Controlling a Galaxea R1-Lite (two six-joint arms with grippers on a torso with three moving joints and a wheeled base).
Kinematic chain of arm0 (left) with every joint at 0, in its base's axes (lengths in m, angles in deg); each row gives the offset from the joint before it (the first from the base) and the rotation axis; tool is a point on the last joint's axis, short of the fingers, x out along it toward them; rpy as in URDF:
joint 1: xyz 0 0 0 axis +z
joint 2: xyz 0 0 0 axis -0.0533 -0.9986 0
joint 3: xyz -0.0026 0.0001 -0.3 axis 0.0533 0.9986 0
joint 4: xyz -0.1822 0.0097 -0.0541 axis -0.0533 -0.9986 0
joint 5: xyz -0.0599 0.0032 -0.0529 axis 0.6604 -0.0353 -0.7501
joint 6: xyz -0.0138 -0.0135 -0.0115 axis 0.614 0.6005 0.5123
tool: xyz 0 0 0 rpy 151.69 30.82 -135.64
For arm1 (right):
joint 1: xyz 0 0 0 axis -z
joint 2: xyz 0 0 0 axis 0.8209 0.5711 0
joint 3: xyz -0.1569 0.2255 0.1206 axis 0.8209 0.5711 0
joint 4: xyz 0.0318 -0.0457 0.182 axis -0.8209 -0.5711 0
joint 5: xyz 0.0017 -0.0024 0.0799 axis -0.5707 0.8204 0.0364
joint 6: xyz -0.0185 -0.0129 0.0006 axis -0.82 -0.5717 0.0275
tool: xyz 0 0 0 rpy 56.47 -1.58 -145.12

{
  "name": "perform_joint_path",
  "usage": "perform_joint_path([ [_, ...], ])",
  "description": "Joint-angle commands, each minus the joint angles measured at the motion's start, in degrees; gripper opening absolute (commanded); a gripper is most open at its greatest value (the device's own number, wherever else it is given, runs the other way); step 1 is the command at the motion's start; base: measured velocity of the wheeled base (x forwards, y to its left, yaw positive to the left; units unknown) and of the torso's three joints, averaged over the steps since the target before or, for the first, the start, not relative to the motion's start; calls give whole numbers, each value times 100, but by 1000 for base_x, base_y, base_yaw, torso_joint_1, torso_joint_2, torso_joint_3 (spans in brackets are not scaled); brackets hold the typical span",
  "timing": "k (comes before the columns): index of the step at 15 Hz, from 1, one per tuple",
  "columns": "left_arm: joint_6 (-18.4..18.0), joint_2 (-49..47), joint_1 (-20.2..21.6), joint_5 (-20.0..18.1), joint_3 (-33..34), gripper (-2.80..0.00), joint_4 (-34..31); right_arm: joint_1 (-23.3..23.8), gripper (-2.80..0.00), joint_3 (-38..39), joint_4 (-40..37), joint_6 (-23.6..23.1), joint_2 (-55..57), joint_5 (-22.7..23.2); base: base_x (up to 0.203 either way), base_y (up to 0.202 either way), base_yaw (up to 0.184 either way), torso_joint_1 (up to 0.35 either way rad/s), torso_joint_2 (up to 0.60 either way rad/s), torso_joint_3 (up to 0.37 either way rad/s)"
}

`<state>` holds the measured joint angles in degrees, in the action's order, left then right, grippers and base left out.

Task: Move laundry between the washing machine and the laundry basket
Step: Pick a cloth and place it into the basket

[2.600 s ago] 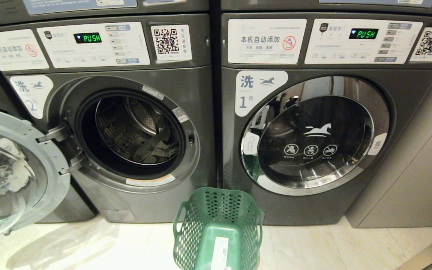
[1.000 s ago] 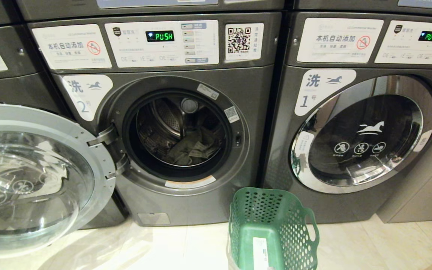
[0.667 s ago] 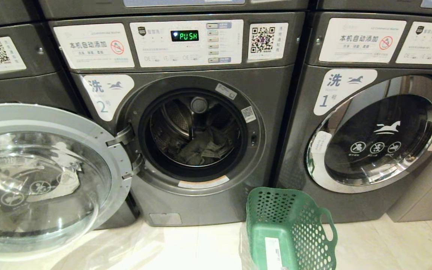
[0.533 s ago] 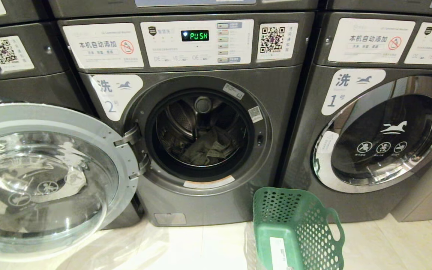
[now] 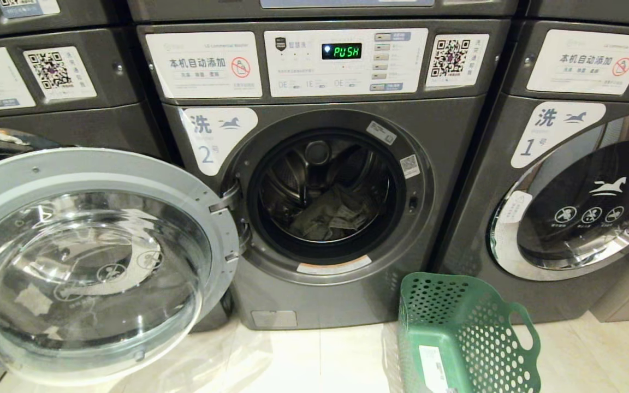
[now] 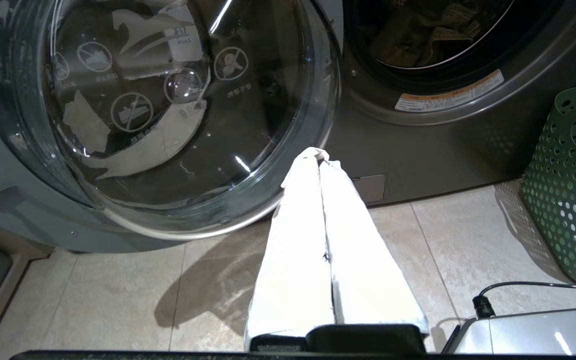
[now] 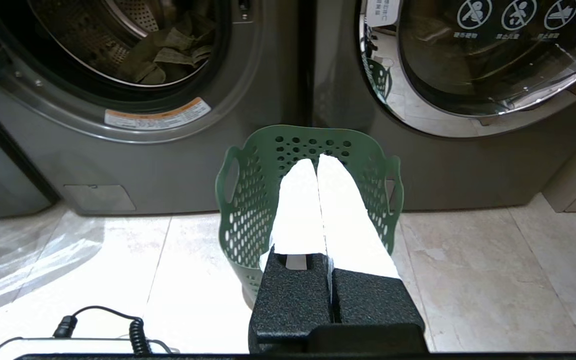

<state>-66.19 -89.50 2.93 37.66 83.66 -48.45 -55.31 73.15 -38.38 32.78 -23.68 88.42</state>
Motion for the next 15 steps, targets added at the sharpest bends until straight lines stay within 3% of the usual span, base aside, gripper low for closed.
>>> perform_joint_path([
  [1, -5, 0, 3, -2, 0, -280, 4, -4, -280, 1, 1, 6, 6, 0, 0, 61, -3, 1, 1, 2],
  [8, -5, -1, 3, -4, 0, -280, -4, -4, -280, 1, 1, 6, 6, 3, 0, 0, 0, 0, 0, 0],
  [15, -5, -5, 3, -5, 0, -280, 4, -4, -280, 1, 1, -2, 6, 1, 177, 0, -1, 3, 2, 4],
])
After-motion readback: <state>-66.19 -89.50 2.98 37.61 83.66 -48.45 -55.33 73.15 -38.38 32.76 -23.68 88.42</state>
